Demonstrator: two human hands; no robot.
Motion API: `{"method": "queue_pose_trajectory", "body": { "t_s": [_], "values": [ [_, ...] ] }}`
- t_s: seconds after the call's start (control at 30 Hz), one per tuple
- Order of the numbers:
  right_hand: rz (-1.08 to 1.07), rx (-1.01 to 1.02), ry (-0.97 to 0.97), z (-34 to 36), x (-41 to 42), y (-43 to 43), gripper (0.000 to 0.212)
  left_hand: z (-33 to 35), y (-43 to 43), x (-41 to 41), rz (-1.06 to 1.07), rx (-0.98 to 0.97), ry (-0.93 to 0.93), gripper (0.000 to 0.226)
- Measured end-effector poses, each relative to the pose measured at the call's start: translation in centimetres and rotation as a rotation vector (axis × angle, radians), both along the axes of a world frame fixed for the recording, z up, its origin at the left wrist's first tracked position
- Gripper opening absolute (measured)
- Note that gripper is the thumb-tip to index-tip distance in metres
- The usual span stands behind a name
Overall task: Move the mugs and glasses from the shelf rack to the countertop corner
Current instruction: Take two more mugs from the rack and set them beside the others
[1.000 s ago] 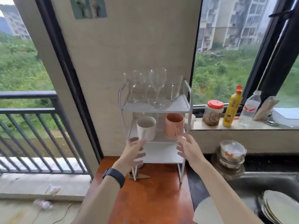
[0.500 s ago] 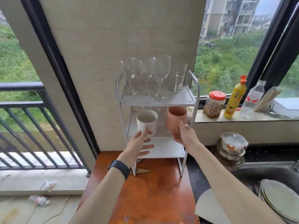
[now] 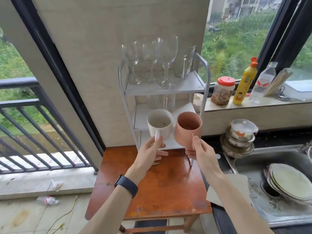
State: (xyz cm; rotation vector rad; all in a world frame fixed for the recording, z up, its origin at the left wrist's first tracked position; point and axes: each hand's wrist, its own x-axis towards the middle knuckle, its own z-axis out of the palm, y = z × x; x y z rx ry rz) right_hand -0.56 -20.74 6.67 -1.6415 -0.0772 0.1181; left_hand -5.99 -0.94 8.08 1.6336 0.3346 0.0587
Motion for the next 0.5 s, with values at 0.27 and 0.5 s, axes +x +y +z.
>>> {"method": "queue_pose_trajectory", "body": {
  "t_s": [0.27, 0.5],
  "values": [
    [-0.201, -0.066, 0.06, -3.1, -5.2, -9.6, 0.04, -2.1, -8.6, -1.4, -0.294, 0.128, -0.019, 0.028],
    [-0.54, -0.074, 0.128, -5.2, -10.6, -24.2, 0.048, -3.4, -22.8, -1.5, -0.637, 0.158, 0.045, 0.035]
  ]
}}
